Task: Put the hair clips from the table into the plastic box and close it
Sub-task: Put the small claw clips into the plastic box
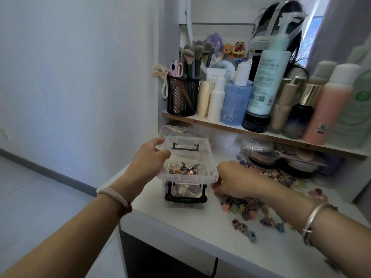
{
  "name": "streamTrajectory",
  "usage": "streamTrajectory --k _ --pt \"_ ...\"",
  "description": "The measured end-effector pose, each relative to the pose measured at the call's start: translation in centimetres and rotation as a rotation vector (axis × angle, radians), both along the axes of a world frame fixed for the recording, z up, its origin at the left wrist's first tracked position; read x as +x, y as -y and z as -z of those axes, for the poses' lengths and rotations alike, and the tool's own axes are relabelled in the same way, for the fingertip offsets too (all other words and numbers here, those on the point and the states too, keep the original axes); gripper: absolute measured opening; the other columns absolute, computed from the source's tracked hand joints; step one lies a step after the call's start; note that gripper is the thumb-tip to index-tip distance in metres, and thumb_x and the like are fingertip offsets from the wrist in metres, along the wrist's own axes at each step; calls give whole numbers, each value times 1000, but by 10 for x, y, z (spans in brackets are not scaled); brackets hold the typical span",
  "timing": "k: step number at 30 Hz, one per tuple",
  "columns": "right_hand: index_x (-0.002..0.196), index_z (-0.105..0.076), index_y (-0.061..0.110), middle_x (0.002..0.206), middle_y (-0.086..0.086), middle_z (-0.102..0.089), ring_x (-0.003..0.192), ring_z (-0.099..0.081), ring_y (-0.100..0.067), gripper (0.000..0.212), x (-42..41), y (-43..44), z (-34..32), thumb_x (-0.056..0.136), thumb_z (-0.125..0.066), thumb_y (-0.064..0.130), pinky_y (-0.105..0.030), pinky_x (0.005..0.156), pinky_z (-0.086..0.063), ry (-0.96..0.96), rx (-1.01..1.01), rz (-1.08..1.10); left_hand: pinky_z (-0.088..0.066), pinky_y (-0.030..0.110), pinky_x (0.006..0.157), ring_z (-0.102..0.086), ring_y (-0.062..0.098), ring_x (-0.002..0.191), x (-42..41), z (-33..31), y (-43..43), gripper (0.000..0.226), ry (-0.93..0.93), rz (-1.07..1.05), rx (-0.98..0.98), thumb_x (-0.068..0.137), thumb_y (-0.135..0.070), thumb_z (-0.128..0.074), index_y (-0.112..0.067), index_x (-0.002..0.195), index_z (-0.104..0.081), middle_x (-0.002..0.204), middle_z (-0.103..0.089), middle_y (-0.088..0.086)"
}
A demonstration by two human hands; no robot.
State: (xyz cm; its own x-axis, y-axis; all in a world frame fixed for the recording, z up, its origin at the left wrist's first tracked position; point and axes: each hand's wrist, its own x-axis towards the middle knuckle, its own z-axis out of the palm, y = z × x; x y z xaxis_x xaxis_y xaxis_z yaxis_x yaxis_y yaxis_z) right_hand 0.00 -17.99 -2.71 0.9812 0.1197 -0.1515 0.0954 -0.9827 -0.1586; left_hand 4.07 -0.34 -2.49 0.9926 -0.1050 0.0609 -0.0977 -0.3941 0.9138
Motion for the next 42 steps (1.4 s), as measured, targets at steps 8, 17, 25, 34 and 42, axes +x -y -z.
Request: streamTrajectory --k 8,17,25,34,42 --pt "94 -68 14 81 6 -65 72 -62 -6 10 9 -2 -56 86 -62 15 -14 67 -52 365 707 94 -44 43 93 -56 36 104 0 0 0 44 -13 10 -2 92 -11 -47 -13 136 -42 122 -55 21" --pt "114 -63 13 108 -1 -63 96 -60 -15 28 22 26 -14 87 -58 9 -24 83 -47 138 115 151 -44 40 88 -51 25 91 3 2 2 45 -13 18 -43 92 -11 -47 -13 136 -42 105 -54 13" --pt "99 -67 15 88 -1 -56 84 -49 -16 26 30 27 5 82 -51 4 -23 73 -35 77 -101 29 -44 44 95 -55 39 111 2 -1 5 45 -23 21 -47 92 -10 -47 -13 136 -42 106 -54 16" --pt "93 -64 18 88 6 -60 76 -55 -9 14 26 25 -5 84 -60 8 -15 65 -42 269 197 88 -43 43 95 -55 38 106 4 0 5 44 -7 31 -57 93 -10 -46 -13 137 -41 103 -51 10" --pt "85 -65 21 72 7 -67 60 -63 -4 8 21 12 -54 84 -64 13 -18 63 -55 239 852 -6 -44 42 93 -55 37 99 3 0 7 45 4 32 -46 92 -10 -47 -12 137 -42 107 -54 17"
